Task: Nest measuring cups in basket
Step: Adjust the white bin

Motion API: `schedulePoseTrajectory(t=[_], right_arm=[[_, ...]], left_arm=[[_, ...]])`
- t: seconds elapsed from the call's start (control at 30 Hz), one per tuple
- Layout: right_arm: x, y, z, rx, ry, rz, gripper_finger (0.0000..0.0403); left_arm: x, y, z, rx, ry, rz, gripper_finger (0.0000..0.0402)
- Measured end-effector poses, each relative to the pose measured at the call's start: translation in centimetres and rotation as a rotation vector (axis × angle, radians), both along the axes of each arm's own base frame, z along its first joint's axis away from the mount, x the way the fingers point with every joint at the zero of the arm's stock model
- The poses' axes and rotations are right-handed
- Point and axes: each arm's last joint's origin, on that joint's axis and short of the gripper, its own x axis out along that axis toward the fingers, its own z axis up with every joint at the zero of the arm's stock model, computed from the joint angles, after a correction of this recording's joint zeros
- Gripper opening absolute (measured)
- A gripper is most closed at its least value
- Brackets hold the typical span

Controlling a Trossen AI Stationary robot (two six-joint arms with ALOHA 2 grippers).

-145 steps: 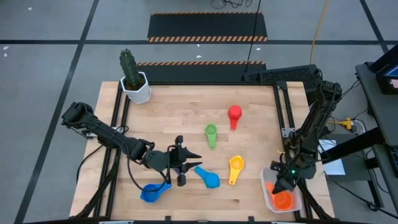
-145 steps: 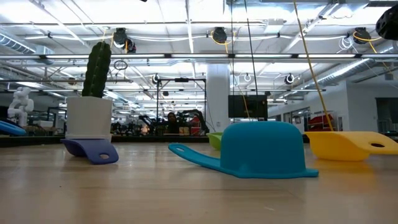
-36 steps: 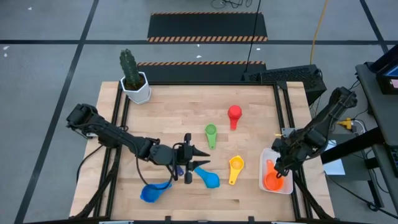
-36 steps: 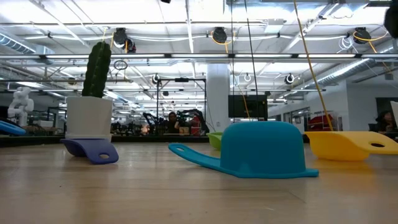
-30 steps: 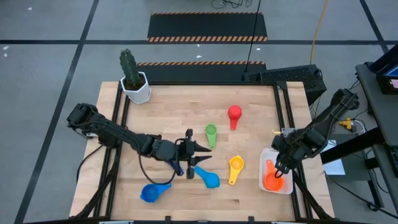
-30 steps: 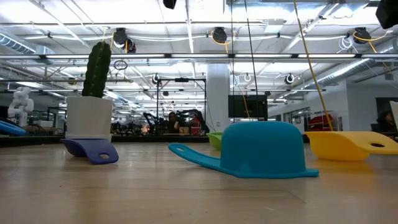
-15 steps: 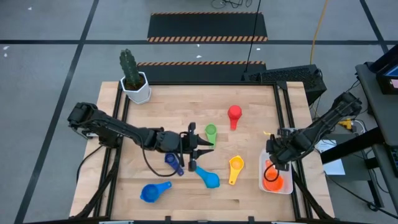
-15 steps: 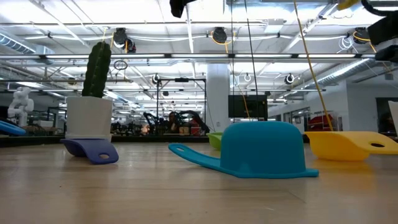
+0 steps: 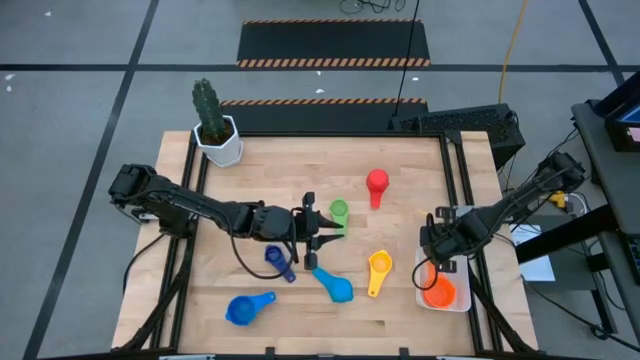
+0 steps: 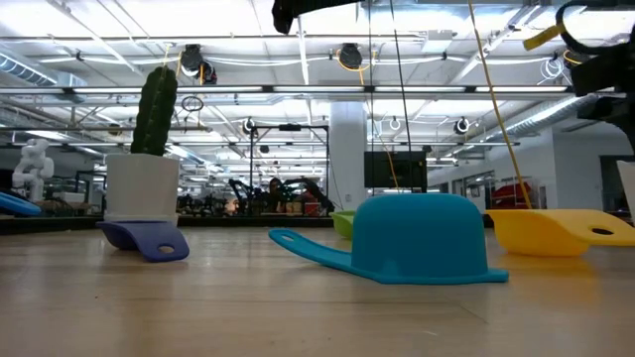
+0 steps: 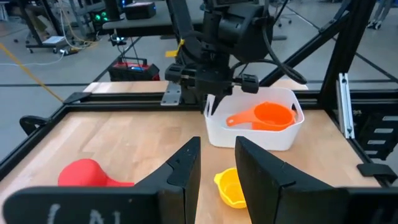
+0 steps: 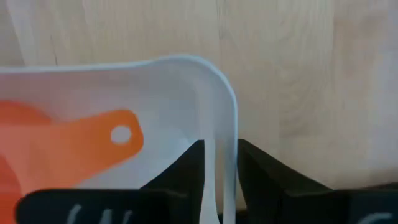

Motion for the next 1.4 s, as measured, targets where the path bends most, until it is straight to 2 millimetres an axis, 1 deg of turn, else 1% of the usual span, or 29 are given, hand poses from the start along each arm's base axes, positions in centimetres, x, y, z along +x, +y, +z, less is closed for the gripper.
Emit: schedulePoseTrajectory(t=[0.13, 0.23, 0.3, 0.43, 0.67, 0.93, 1.4], right_arm=[[0.8, 0.1, -0.2, 0.029, -0.036, -0.005, 0.0042], [1.3, 0.1, -0.2, 0.082, -0.050, -0.013, 0.0012], [1.6, 0.1, -0.3, 0.094, -0.055, -0.025, 0.0005], [2.4, 0.1, -0.5, 0.111, -0.089, -0.055, 0.0008], [4.4, 0.5, -1.1, 0.167, -0.154, -0.085, 0.0003], [6.1, 1.1, -1.8, 0.195, -0.228, -0.063, 0.0003], [7.3, 1.7, -1.7, 0.224, -0.335, 0.035, 0.0004]], left_arm=[[0.0, -0.1, 0.0, -0.004, 0.002, -0.024, 0.0104], [0.0, -0.1, 0.0, -0.006, 0.003, -0.031, 0.0104], [0.0, -0.2, 0.0, -0.006, 0.003, -0.032, 0.0104], [-0.1, -0.4, 0.0, -0.006, 0.004, -0.040, 0.0104], [-0.2, -1.0, 0.0, -0.006, 0.004, -0.057, 0.0104], [-0.3, -1.2, 0.0, 0.000, 0.004, -0.065, 0.0104], [-0.3, -1.2, 0.0, 0.000, 0.004, -0.064, 0.0104]])
